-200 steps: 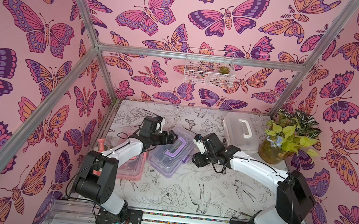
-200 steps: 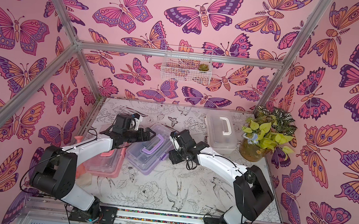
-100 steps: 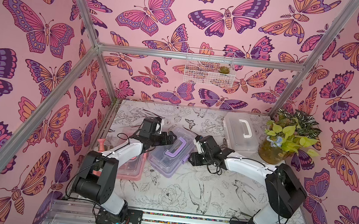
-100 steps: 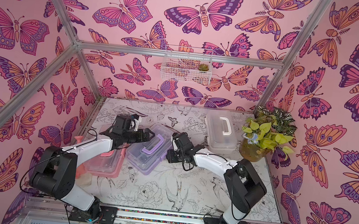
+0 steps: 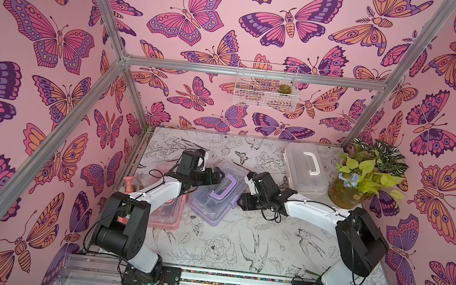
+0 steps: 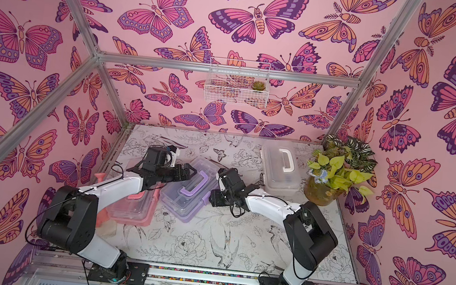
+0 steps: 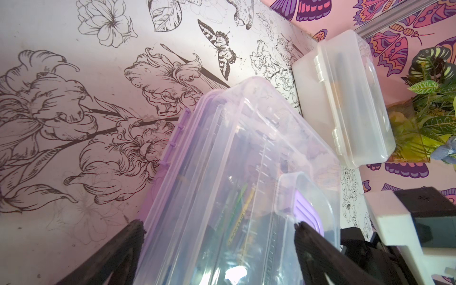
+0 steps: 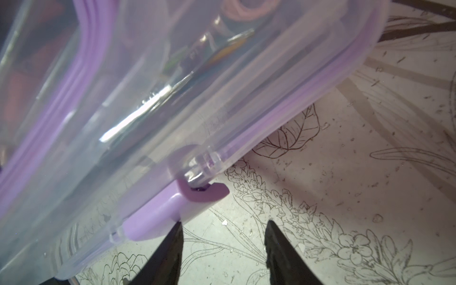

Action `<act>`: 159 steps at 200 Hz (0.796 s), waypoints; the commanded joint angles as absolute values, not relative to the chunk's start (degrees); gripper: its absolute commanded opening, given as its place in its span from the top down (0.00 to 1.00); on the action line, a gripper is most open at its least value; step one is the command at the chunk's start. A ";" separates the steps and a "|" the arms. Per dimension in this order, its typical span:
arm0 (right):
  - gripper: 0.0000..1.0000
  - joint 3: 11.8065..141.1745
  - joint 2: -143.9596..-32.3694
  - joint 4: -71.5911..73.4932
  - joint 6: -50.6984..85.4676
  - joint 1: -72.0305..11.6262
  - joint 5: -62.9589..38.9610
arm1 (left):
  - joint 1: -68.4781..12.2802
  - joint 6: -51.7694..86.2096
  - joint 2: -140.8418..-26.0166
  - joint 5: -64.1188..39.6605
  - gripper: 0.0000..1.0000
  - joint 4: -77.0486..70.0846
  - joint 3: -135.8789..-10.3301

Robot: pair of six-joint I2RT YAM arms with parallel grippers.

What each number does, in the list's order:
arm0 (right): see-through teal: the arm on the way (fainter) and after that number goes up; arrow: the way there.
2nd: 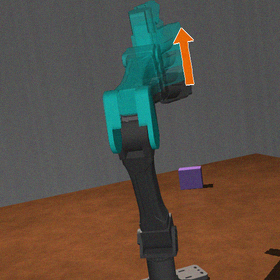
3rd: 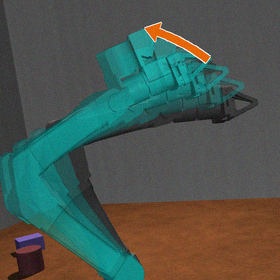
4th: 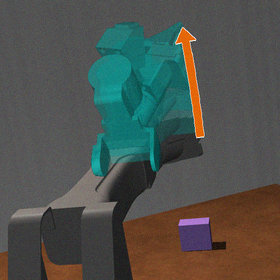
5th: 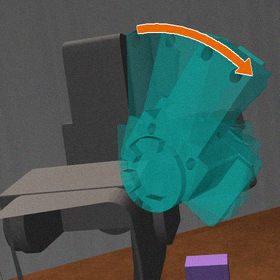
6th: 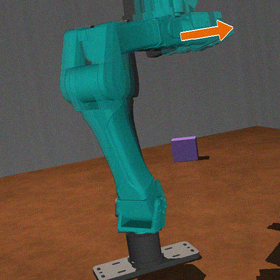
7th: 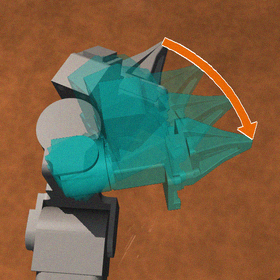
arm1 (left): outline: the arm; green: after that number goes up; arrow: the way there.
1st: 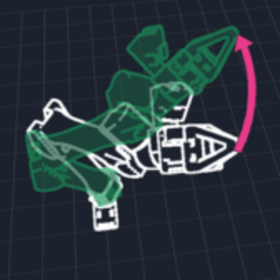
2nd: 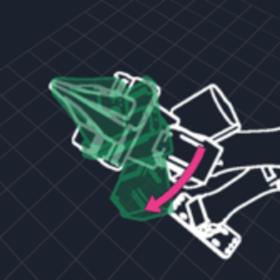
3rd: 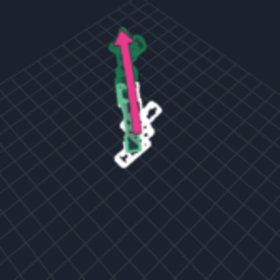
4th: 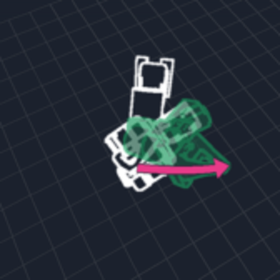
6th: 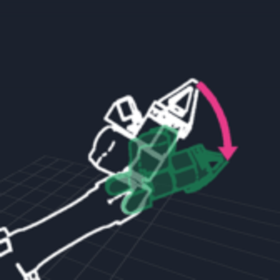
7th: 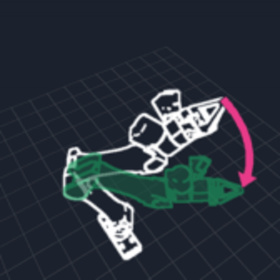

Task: Close toolboxes
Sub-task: Fasten the toolbox latch on the toolbox.

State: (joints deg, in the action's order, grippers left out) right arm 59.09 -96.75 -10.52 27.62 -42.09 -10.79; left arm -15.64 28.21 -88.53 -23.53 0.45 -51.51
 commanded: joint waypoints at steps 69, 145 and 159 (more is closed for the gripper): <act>0.46 54.26 -96.49 5.39 38.22 -42.51 -18.65 | -15.38 29.07 -88.52 -25.11 0.03 1.86 -48.98; 0.53 48.63 -99.32 21.13 47.03 -42.52 -20.00 | -15.47 32.40 -89.21 -29.39 0.05 1.14 -43.94; 0.54 47.67 -99.64 24.05 47.84 -42.47 -19.76 | -15.60 32.90 -90.04 -30.28 0.07 0.71 -43.35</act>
State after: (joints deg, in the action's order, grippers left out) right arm 48.80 -97.12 13.87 44.25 -42.17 -21.69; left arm -14.41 30.57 -87.92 -24.58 -5.91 -47.13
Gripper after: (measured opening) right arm 0.467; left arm 0.944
